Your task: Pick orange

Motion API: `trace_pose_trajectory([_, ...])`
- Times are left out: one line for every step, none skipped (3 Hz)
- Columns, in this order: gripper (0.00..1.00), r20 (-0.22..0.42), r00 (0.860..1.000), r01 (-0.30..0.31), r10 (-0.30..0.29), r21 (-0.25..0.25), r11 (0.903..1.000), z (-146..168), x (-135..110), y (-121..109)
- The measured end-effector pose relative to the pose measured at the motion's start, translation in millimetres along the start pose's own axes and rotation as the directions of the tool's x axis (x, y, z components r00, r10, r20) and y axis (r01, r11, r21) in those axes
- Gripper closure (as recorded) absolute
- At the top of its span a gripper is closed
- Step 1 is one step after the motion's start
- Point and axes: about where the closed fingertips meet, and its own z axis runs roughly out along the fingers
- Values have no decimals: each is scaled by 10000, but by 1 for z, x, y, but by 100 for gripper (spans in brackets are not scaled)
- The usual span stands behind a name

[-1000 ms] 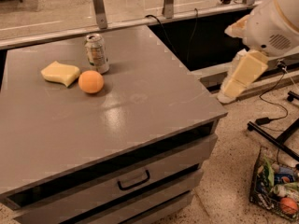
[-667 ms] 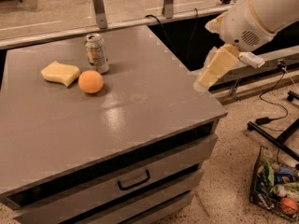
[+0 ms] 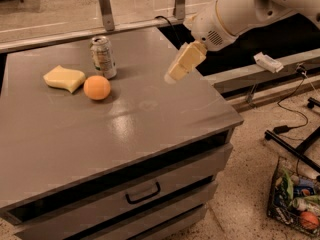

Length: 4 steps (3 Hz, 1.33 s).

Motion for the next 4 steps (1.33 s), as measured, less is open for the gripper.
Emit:
trace_pose_trajectory([0, 0, 10000, 1, -1, -1, 10000, 0, 0, 0])
trace_pose_trajectory([0, 574, 9977, 417, -348, -1232, 9915, 33, -17, 24])
trace_pose_trajectory([0, 1330, 9874, 1188, -862, -2611, 9580, 76, -42, 61])
trace_pose_trajectory([0, 1915, 9755, 1722, -1088, -3553, 9188, 108, -60, 94])
